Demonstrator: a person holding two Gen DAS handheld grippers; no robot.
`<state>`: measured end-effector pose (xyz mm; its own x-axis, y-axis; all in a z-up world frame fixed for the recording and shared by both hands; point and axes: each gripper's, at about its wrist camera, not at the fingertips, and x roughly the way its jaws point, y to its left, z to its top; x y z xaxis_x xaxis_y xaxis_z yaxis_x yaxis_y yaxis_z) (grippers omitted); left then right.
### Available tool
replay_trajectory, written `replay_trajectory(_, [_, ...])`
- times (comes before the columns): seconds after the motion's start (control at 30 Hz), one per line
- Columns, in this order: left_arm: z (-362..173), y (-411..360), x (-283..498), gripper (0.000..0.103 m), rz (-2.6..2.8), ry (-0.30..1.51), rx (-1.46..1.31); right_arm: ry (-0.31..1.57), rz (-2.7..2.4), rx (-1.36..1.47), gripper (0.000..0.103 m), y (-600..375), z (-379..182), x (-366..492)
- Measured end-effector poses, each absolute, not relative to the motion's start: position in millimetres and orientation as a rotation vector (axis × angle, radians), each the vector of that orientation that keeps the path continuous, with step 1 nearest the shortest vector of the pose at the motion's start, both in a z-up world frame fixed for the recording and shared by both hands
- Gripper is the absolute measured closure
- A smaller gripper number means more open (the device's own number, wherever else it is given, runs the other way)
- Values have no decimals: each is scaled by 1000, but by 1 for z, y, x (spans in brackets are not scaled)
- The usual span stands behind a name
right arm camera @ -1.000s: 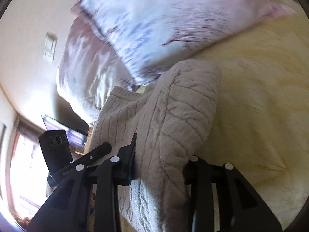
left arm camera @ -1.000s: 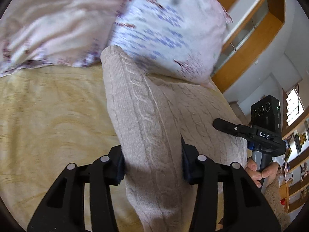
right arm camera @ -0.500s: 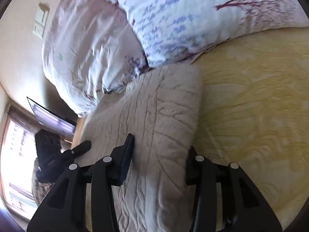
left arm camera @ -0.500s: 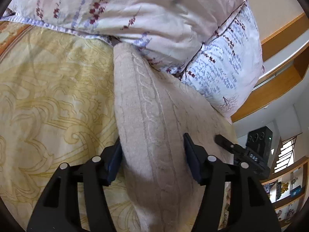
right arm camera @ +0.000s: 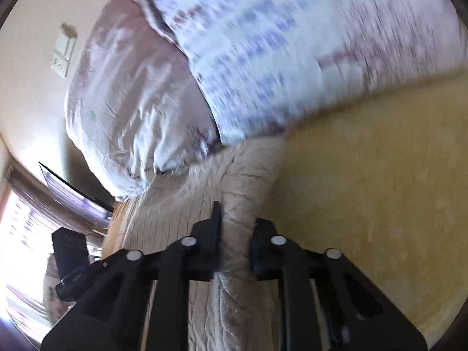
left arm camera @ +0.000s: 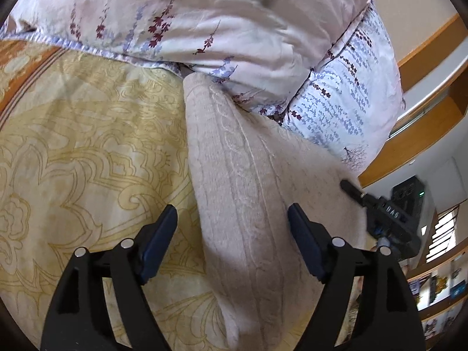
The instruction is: Fold small clothes
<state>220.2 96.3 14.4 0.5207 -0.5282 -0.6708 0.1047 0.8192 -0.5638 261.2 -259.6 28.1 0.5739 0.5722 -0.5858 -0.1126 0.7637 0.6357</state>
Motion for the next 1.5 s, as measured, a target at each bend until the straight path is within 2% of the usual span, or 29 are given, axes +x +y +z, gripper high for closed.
replay_trajectory(0.2, [13, 82, 225, 20, -369, 947, -410, 998, 309, 524, 91, -255, 6, 274])
replay_trajectory(0.23, [13, 81, 226, 19, -364, 942, -401, 998, 302, 514, 88, -255, 9, 273])
replay_trajectory(0.27, [13, 81, 226, 19, -361, 940, -399, 991, 286, 499, 77, -257, 13, 270])
replay_trajectory(0.37, [19, 86, 219, 22, -362, 929, -415, 882, 251, 418, 66, -259, 45, 241])
replay_trajectory(0.4, [22, 88, 213, 22, -357, 918, -407, 850, 262, 409, 61, -259, 53, 231])
replay_trajectory(0.43, [25, 90, 208, 22, -348, 906, -390, 808, 288, 401, 51, -257, 63, 217])
replay_trajectory(0.47, [28, 91, 203, 22, -338, 896, -372, 779, 327, 391, 48, -254, 71, 204])
replay_trajectory(0.67, [36, 92, 174, 20, -292, 843, -279, 823, 451, 286, 48, -228, 70, 172])
replay_trajectory(0.8, [27, 84, 167, 19, -264, 848, -209, 999, 331, 148, 47, -209, 30, 180])
replay_trajectory(1.03, [25, 74, 160, 16, -218, 795, -112, 930, 281, 163, 38, -209, 32, 165])
replay_trajectory(1.1, [30, 79, 153, 16, -229, 778, -130, 895, 254, 183, 27, -214, 42, 156])
replay_trajectory(1.13, [32, 81, 150, 16, -236, 771, -134, 871, 234, 180, 15, -217, 47, 151])
replay_trajectory(1.17, [33, 83, 146, 16, -240, 763, -136, 841, 218, 176, 10, -220, 53, 146])
replay_trajectory(1.27, [35, 90, 132, 14, -251, 745, -153, 797, 180, 173, 7, -228, 62, 136])
replay_trajectory(1.33, [35, 93, 123, 6, -256, 746, -177, 792, 164, 181, 7, -232, 62, 131])
replay_trajectory(1.4, [36, 93, 114, 3, -243, 737, -183, 799, 135, 185, 5, -234, 60, 125])
replay_trajectory(1.5, [37, 87, 102, 2, -222, 740, -169, 796, 97, 183, 1, -233, 56, 117])
